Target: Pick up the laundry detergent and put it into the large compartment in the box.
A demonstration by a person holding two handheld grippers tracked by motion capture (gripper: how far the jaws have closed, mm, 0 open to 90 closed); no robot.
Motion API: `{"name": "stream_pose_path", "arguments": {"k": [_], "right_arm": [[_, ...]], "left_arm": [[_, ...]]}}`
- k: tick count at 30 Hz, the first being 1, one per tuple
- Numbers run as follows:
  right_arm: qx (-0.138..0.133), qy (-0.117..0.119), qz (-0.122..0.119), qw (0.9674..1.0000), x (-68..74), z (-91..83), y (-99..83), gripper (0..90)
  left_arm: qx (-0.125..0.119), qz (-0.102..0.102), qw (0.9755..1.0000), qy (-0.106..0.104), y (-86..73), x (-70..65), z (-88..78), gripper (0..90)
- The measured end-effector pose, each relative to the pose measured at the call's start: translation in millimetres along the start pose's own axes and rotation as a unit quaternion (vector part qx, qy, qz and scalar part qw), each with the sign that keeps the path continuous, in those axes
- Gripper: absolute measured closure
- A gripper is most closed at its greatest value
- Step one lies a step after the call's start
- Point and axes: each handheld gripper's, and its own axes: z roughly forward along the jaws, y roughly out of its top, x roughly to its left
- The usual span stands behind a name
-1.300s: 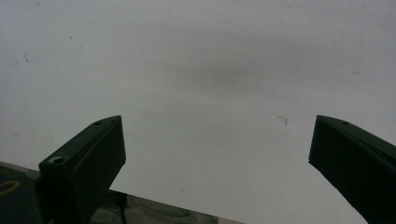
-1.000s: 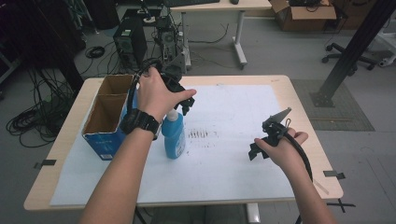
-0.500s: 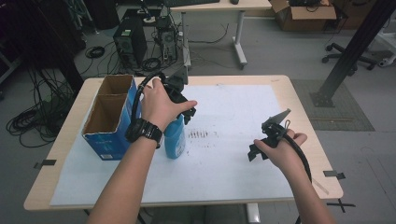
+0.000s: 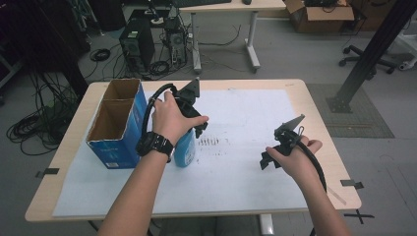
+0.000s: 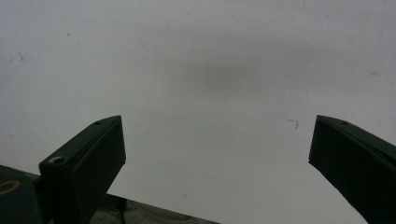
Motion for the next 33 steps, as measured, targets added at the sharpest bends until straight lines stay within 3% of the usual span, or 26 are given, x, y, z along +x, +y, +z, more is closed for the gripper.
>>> {"name": "stream_pose_path", "arguments": {"k": [22, 33], "right_arm": [[0.000, 0.002, 0.004, 1.0000, -0.2, -0.5, 0.2, 3.8], [0.001, 0.002, 0.004, 1.0000, -0.6, 0.7, -0.1, 3.8]], "left_arm": [[0.003, -0.002, 1.0000, 0.005, -1.4, 0.7, 9.2, 4.7], [0.005, -0.002, 1.0000, 0.006, -1.6, 2.5, 10.2, 10.8]]}}
